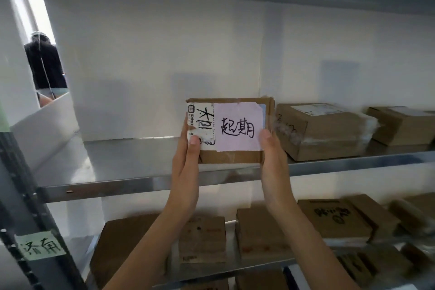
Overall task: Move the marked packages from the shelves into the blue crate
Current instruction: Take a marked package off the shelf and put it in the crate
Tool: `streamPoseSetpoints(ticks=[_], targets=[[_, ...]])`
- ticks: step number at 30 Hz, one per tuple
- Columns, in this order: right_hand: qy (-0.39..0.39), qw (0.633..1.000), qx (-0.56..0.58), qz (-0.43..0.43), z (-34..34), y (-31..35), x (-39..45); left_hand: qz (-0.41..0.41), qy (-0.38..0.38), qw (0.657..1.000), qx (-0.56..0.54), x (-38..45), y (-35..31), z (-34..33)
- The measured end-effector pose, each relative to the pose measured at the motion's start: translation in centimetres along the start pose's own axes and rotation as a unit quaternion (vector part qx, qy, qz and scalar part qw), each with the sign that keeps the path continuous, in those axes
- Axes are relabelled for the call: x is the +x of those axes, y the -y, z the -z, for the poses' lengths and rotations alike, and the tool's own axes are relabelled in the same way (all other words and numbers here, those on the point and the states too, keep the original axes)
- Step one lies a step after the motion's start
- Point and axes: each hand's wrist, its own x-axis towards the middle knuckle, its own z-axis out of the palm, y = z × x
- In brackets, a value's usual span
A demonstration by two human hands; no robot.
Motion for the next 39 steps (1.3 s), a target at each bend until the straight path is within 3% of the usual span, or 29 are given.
streamPoseSetpoints(ticks=[9,18,26,39], targets=[[-0.209,0.977,-0.010,0.029,13.4,2.4,-4.0,0.052,0.152,0.985,-0.064,-2.8,3.3,-13.6],[-0.405,0.908,-0.112,-0.007,29.8,3.9,-9.0,0.132,0.303,0.939,-0.095,-8.6,7.0,-30.9],[-0.464,0.868,-0.175,0.009,43.7,5.1,-14.1,0.135,0.393,0.905,-0.086,-14.6,9.8,-45.3],[-0.531,0.812,-0.231,-0.073,64.6,5.7,-21.7,0.211,0.516,0.826,-0.083,-25.4,16.4,-65.8]])
